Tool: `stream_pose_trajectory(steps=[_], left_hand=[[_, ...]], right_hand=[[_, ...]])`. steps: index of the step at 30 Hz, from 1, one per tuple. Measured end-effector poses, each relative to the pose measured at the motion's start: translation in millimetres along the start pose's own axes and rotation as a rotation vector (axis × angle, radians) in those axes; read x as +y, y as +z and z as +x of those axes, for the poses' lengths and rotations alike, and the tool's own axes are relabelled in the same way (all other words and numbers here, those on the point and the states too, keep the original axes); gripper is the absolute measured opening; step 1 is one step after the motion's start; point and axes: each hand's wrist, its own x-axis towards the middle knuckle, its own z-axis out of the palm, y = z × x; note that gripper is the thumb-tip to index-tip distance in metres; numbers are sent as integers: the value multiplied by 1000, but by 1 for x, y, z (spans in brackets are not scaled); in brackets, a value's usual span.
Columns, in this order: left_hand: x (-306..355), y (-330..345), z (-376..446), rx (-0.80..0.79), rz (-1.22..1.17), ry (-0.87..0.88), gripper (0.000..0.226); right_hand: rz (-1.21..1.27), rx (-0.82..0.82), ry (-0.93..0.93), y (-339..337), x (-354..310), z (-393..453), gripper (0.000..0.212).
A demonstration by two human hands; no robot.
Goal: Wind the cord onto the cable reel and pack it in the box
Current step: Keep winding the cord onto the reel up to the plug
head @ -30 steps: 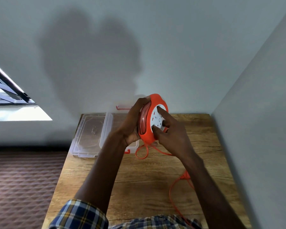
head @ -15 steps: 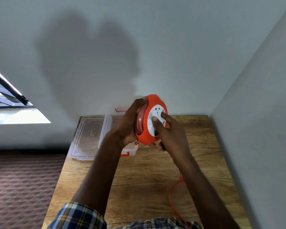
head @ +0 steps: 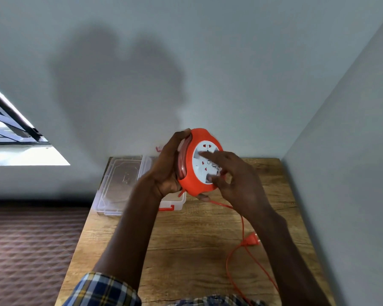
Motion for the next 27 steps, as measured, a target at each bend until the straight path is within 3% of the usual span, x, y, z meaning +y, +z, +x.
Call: stream_pose_trajectory(steps=[5, 9, 14, 18, 19, 21, 25, 27], left_hand=[[-3, 1, -4, -18, 41, -51, 66], [-6, 10, -1, 46, 107, -53, 62], [-6, 18, 1, 114, 151, 14, 52], [-8, 20, 1, 117, 259, 34, 53], [-8, 20, 0, 121, 274, 38, 54], [-7, 19, 0, 126, 223, 32, 60], [-4, 9, -1, 108, 59, 17, 68], [-3, 5, 0, 84, 49, 1, 73]], right_hand=[[-142, -71, -29, 4, 1, -2, 61], [-99, 121, 97, 13, 1, -6, 62], [279, 279, 500, 33, -15, -2, 66], [949, 185, 826, 30, -17, 3, 56], [963, 139, 827, 28, -17, 3, 55], [716, 107, 732, 29, -16, 2, 58], [-16, 349, 239, 15, -4, -7, 42], [-71, 245, 85, 3, 5, -5, 36]])
